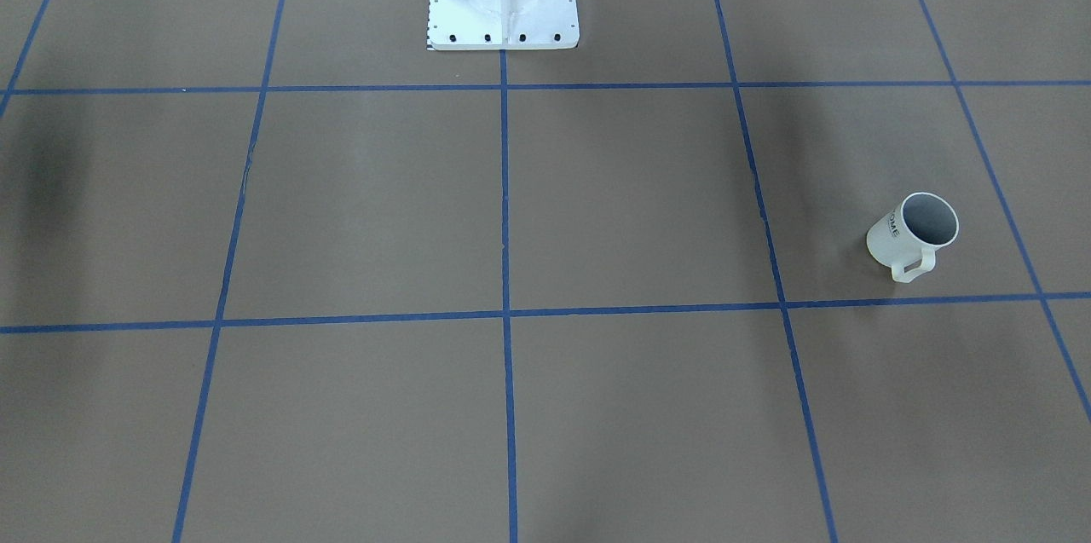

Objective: Left arm hands cup to right arm to dump lemon

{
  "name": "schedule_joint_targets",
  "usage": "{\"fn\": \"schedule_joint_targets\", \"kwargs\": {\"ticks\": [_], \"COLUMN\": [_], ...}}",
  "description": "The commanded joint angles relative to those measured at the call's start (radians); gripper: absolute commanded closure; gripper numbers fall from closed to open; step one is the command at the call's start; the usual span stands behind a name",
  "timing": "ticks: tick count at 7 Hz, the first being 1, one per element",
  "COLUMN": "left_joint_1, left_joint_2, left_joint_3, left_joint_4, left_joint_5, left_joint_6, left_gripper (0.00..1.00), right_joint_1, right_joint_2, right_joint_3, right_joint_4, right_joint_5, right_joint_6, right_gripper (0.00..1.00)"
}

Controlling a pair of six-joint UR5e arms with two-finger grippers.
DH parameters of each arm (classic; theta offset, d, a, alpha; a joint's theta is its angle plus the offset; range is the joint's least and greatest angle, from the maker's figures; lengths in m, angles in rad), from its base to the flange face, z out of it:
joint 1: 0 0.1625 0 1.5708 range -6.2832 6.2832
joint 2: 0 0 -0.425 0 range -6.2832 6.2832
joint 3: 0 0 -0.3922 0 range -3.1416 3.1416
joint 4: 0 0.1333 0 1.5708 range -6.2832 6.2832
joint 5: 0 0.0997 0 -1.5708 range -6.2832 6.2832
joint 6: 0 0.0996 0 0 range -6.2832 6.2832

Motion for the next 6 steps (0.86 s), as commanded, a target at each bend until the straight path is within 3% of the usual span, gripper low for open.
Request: {"fn": "schedule_joint_targets", "kwargs": {"ticks": [1,6], "left_joint_1": [0.0,0.0], "left_joint_2": [-0.002,-0.003], "left_joint_3": [0.0,-0.009], "left_joint_4": [0.0,0.0], "left_joint_5": [0.0,-0.003], "left_joint_6": [0.0,0.0], "left_gripper": [0.0,0.0], "right_joint_1": [-0.002,-0.005], "right_joint_2": [0.0,0.0], "right_joint_3": [0.0,0.0], "right_joint_4": [0.0,0.0], "right_joint_5": [0.0,0.0], "right_joint_6": [-0.001,0.0], "right_gripper": [0.0,0.0]}}
